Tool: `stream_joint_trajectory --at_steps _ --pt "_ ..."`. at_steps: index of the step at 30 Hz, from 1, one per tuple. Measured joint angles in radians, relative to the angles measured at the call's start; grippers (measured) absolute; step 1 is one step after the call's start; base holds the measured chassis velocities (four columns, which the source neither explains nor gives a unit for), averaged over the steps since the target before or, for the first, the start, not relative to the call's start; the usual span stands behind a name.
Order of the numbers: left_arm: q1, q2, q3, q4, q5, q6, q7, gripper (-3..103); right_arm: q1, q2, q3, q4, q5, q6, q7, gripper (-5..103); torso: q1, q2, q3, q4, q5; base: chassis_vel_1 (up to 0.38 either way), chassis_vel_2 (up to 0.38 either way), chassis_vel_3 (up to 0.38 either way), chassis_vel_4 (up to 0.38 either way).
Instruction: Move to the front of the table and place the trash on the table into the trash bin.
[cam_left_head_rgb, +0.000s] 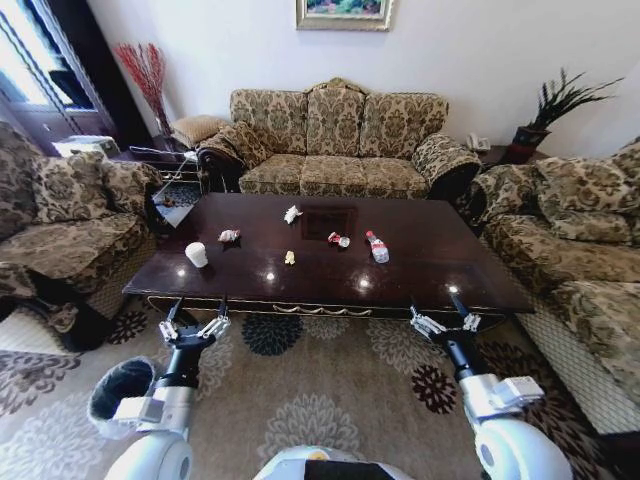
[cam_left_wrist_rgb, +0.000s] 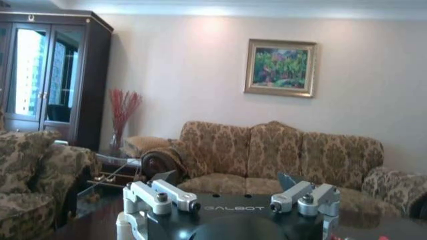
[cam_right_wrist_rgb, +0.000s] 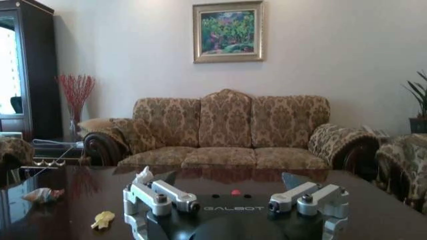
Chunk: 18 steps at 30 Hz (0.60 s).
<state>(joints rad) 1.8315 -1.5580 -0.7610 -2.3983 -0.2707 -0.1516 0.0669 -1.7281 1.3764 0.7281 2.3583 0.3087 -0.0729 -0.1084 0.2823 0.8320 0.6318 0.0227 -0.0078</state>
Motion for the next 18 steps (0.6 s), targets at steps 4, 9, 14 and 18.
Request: stream_joint_trajectory --at_steps 4,9,14,18 --pt "0.003 -0.002 -0.004 0.001 -0.007 -0.023 0.028 100 -0.004 0.002 -0.002 0.001 0.0 0.001 0.0 100 0.0 0.0 0.0 -0.0001 -0.0001 0.0 0.0 0.0 0.0" --pt "0.007 -0.006 -0.011 -0.018 0.011 0.011 0.066 100 -0.003 0.001 -0.002 0.004 0.002 -0.001 0.014 100 0.0 0.0 0.0 -0.0001 0.0 0.0 0.0 0.0 0.0" --pt "0.009 -0.017 0.005 -0.006 0.015 0.041 0.057 100 0.001 -0.007 0.008 0.003 0.03 -0.006 0.054 100 0.0 0.0 0.0 0.0001 0.0 0.0 0.0 0.0 0.0" --pt "0.018 -0.031 0.031 0.006 0.034 0.063 0.038 100 -0.002 -0.01 0.032 -0.022 0.057 0.01 0.057 100 0.0 0.0 0.0 -0.0001 0.0 0.0 0.0 0.0 0.0"
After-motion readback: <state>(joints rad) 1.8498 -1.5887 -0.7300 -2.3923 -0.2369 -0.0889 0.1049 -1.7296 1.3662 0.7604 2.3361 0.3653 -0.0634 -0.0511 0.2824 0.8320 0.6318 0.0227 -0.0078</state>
